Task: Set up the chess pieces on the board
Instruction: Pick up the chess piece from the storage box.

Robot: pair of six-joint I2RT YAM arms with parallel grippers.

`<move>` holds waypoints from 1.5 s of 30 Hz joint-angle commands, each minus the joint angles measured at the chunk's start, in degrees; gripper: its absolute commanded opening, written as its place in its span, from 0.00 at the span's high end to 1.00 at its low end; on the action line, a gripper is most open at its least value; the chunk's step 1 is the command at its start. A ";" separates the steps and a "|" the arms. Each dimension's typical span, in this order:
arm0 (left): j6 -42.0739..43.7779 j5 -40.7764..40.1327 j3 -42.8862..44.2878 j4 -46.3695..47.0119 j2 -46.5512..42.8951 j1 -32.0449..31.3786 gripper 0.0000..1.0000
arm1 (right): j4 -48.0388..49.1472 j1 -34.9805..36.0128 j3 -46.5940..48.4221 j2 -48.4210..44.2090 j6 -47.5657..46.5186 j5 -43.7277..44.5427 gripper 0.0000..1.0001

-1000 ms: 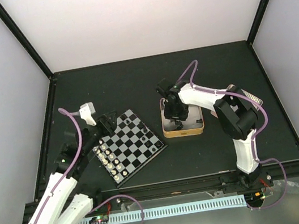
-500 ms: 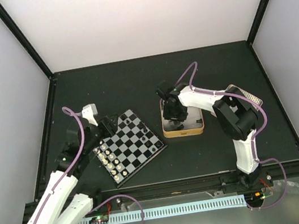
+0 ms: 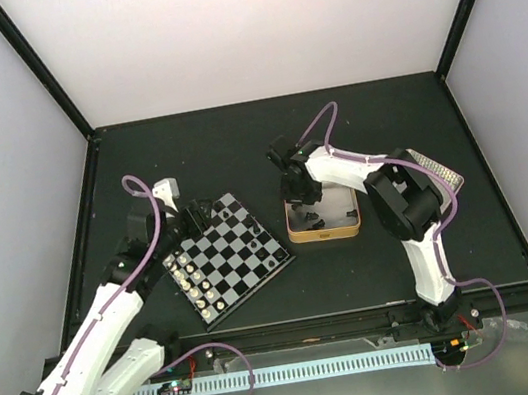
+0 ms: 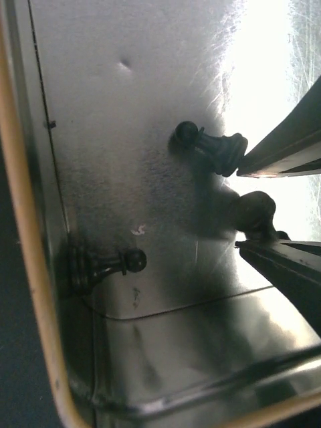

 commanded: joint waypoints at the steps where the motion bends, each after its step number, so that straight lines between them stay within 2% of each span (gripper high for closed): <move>1: 1.01 0.33 2.50 1.90 1.22 0.51 0.37 | -0.80 0.23 1.00 1.04 -2.03 2.06 0.73; 10: 1.24 1.31 2.49 2.40 2.62 0.95 0.38 | -2.36 0.20 2.91 3.45 -3.81 1.76 0.72; 11: 1.27 1.30 2.48 2.38 2.57 0.99 0.38 | -2.30 0.21 2.81 3.53 -3.68 1.46 0.74; 13: 1.59 1.27 2.46 2.09 2.26 1.00 0.38 | -1.83 0.18 2.31 3.40 -3.07 0.70 0.85; 15: 1.86 1.20 2.30 1.92 1.84 1.00 0.37 | -1.04 0.19 1.67 3.32 -2.04 -0.13 0.91; 19: 2.27 1.51 1.92 1.82 0.79 1.06 0.37 | 1.54 0.19 -0.05 2.29 0.24 -2.28 0.93; 21: 2.26 1.65 1.44 1.92 0.26 1.07 0.37 | 2.05 0.25 -0.56 1.62 1.02 -2.22 0.91; 27: 1.88 1.61 -0.20 2.47 -0.95 1.00 0.36 | 1.46 0.20 -0.83 0.02 0.11 -1.71 0.76; 34: 1.81 1.70 -0.42 2.80 -0.97 1.07 0.36 | 2.12 0.24 -3.41 -3.15 -2.50 -1.10 0.70; 42: 1.92 1.81 -0.64 2.75 -0.60 1.07 0.36 | 2.25 0.37 -2.80 -1.45 3.59 -5.94 0.65; 45: 1.92 1.85 -0.73 2.64 -0.87 1.09 0.36 | 3.45 0.73 -3.24 -2.24 3.11 -4.69 0.65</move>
